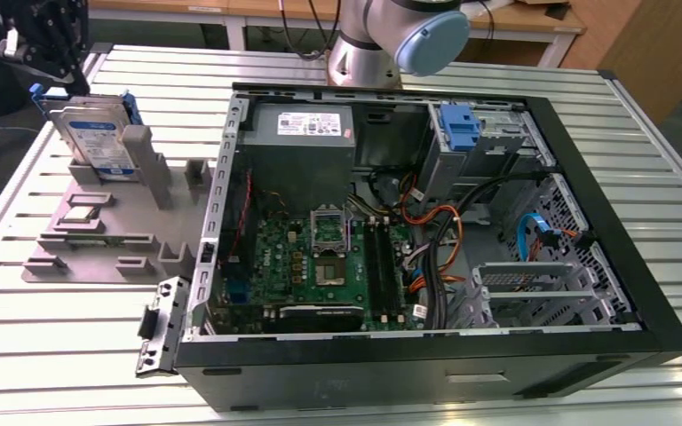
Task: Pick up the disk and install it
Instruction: 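Pick up the disk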
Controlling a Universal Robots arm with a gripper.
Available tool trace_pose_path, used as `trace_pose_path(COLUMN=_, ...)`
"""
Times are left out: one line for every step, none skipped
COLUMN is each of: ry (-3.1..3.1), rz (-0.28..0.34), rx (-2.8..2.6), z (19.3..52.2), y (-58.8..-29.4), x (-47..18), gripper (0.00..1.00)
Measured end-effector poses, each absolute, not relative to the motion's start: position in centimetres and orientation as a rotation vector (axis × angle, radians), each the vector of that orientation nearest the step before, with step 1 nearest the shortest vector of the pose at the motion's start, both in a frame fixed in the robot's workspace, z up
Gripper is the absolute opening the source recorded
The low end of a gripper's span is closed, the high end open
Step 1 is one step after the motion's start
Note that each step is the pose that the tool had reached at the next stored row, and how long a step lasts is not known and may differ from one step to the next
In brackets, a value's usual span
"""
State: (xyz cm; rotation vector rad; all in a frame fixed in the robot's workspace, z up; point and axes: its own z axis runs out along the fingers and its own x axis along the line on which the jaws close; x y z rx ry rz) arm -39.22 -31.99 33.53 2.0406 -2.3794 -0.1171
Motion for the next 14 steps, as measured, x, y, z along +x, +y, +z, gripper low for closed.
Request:
trace_pose_path(ry=-2.381, rz=-0.124, rx=2.044, z=33.51, y=-31.99, x=-39.22, gripper=0.11)
trace_pose_path(ry=-2.382, rz=-0.127, rx=2.046, z=33.51, y=-31.98, x=-39.21, gripper=0.11)
trace_pose_path(ry=-2.383, rz=-0.131, rx=2.047, z=33.51, y=-31.98, x=-39.21, gripper=0.11)
trace_pose_path(ry=-2.386, rz=-0.142, rx=2.052, z=33.49, y=-31.98, x=-39.22, gripper=0.11)
trace_pose_path(ry=-2.387, rz=-0.148, rx=2.055, z=33.49, y=-31.98, x=-39.22, gripper=0.11)
trace_pose_path(ry=-2.387, rz=-0.148, rx=2.055, z=33.49, y=-31.97, x=-39.22, gripper=0.11)
trace_pose_path(ry=-2.387, rz=-0.148, rx=2.055, z=33.49, y=-31.97, x=-39.21, gripper=0.11)
trace_pose_path(ry=-2.387, rz=-0.147, rx=2.055, z=33.49, y=-31.98, x=-39.21, gripper=0.11)
trace_pose_path(ry=-2.387, rz=-0.147, rx=2.055, z=33.47, y=-31.98, x=-39.21, gripper=0.11)
trace_pose_path(ry=-2.386, rz=-0.146, rx=2.055, z=33.44, y=-31.98, x=-39.21, gripper=0.11)
trace_pose_path(ry=-2.386, rz=-0.146, rx=2.055, z=33.42, y=-31.98, x=-39.21, gripper=0.11)
trace_pose_path(ry=-2.386, rz=-0.144, rx=2.054, z=33.4, y=-31.98, x=-39.21, gripper=0.11)
trace_pose_path(ry=-2.385, rz=-0.143, rx=2.054, z=33.39, y=-31.98, x=-39.21, gripper=0.11)
trace_pose_path(ry=-2.385, rz=-0.142, rx=2.053, z=33.38, y=-31.98, x=-39.22, gripper=0.11)
